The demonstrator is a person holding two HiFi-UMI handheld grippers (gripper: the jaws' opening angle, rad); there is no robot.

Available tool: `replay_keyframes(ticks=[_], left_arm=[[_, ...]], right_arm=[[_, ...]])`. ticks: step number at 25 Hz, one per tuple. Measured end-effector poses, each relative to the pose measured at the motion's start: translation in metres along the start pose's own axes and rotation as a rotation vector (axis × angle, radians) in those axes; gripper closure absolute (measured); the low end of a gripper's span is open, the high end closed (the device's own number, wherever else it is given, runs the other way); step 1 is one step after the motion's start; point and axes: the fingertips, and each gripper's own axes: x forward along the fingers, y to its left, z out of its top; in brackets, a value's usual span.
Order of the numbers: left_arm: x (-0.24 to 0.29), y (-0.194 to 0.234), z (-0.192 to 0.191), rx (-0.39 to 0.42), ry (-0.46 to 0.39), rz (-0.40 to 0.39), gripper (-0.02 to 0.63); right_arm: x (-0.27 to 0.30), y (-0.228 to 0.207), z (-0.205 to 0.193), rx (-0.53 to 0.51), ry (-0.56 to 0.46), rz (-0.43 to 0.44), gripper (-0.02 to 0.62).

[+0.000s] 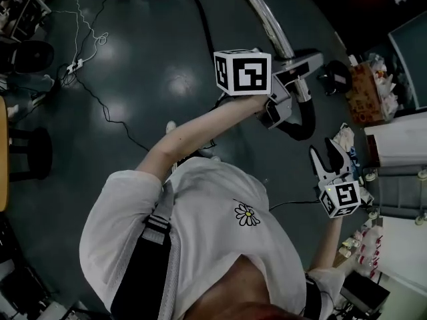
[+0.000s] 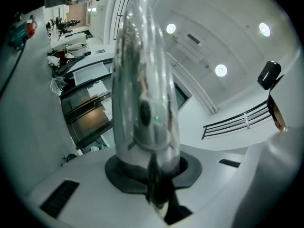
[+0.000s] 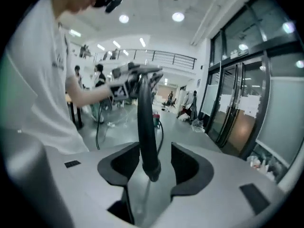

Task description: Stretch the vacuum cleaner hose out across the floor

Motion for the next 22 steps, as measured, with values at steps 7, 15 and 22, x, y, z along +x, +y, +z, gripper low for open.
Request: replay_keyframes(ticks=[7, 15, 22], left_arm=[[0.049, -0.031, -0.056, -0.036, 0.151, -0.103, 0.538], [0.085, -0.055, -0.137, -0.013, 0.350, -0.239, 0.540], [0.072, -0.033, -0.207, -0.058, 0.483, -0.220, 0.540]], right_arm=[[0.006, 0.009, 0.056, 0.136, -0.095, 0.356, 0.394], [0.013, 0.053, -0.001, 0.015, 0.283, 0.560, 0.397], [0.015, 0.087, -0.058, 0.046, 0.362, 0.599, 0.397]])
